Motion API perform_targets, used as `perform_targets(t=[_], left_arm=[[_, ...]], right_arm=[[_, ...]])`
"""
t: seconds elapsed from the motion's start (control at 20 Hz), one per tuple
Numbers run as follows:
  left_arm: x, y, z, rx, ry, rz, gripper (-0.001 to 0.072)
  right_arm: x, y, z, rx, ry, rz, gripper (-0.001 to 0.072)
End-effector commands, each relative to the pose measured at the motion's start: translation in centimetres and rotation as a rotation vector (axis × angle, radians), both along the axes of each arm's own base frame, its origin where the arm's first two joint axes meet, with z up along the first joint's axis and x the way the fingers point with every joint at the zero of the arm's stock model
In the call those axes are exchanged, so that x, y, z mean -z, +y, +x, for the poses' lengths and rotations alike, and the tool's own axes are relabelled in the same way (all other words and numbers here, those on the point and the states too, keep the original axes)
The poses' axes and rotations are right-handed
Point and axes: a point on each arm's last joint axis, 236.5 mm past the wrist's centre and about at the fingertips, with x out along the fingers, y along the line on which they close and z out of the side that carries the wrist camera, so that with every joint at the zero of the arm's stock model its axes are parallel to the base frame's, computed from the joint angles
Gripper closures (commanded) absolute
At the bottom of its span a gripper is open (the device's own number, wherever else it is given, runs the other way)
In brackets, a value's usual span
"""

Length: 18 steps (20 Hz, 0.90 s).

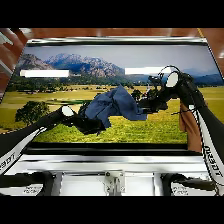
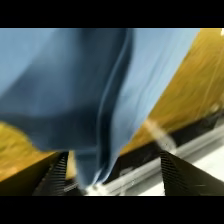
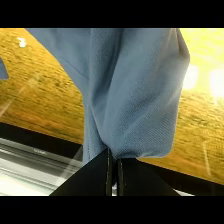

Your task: Fold the shirts.

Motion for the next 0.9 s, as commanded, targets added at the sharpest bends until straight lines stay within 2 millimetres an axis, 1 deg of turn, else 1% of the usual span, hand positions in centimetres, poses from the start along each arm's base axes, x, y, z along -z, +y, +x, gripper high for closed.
perform_targets(t=[0.0,0.05,0.1,0.15,0.2,0.25,0.3,0.35,0.4,0.45,0.5,0.55,0.6,0.65,0.7,0.75,0.8,0.85], left_arm=[[-0.1,-0.6,1.5,-0.064,-0.037,-0.018,0.028],[-0.2,-0.6,1.4,-0.059,-0.035,-0.02,0.0447],[-0.4,-0.7,1.2,-0.026,-0.05,-0.026,0.066],[-1.0,-0.7,1.1,0.002,-0.063,-0.036,0.0671],[-2.1,-0.6,1.4,0.02,-0.09,-0.05,0.0671],[-3.6,-0.2,2.2,0.009,-0.132,-0.065,0.0671],[-5.7,0.4,3.5,-0.014,-0.187,-0.081,0.0671],[-8.6,1.4,5.0,-0.032,-0.273,-0.1,0.0671],[-12.3,2.5,6.4,-0.022,-0.389,-0.122,0.0671],[-16.1,3.7,7.4,-0.012,-0.488,-0.141,0.0672],[-20.7,5.4,8.4,-0.03,-0.585,-0.159,0.0672],[-25.3,7.3,9.2,-0.063,-0.687,-0.169,0.0671],[-30.7,9.5,10.0,-0.108,-0.816,-0.168,0.0671],[-36.4,11.7,10.3,-0.155,-0.955,-0.16,0.0671],[-41.6,13.5,9.9,-0.193,-1.084,-0.147,0.0671],[-46.5,15.0,9.1,-0.221,-1.205,-0.134,0.0671],[-51.3,16.0,7.7,-0.24,-1.325,-0.119,0.0671],[-55.2,16.6,6.1,-0.25,-1.425,-0.108,0.067]], right_arm=[[0.0,0.1,0.1,0.002,-0.004,0.003,0.0648],[0.0,0.1,0.1,0.002,-0.004,0.003,0.0647],[0.0,0.1,0.1,0.001,-0.003,0.003,0.0647],[0.0,0.0,0.1,0.0,-0.005,-0.001,0.0647],[0.1,-0.2,0.1,-0.001,-0.007,-0.008,0.0647],[0.1,-0.1,0.1,-0.003,-0.007,-0.007,0.0647],[0.0,-0.1,0.1,-0.005,-0.009,-0.006,0.0648],[-0.3,-0.1,0.2,-0.013,-0.022,-0.001,0.0648],[-1.1,0.1,0.5,-0.026,-0.058,0.008,0.0647],[-2.3,0.1,1.0,-0.024,-0.112,0.015,0.0647],[-4.1,0.2,1.8,-0.014,-0.187,0.025,0.0647],[-7.0,0.2,2.8,-0.003,-0.296,0.041,0.0647],[-10.6,0.3,3.7,0.0,-0.417,0.059,0.0647],[-15.2,0.4,4.4,0.008,-0.563,0.082,0.0648],[-20.1,0.3,4.7,0.025,-0.708,0.108,0.0648],[-25.5,0.0,4.4,0.043,-0.864,0.136,0.0648],[-30.7,-0.3,3.5,0.063,-1.013,0.166,0.0648],[-35.0,-0.7,2.2,0.081,-1.136,0.193,0.0648]])
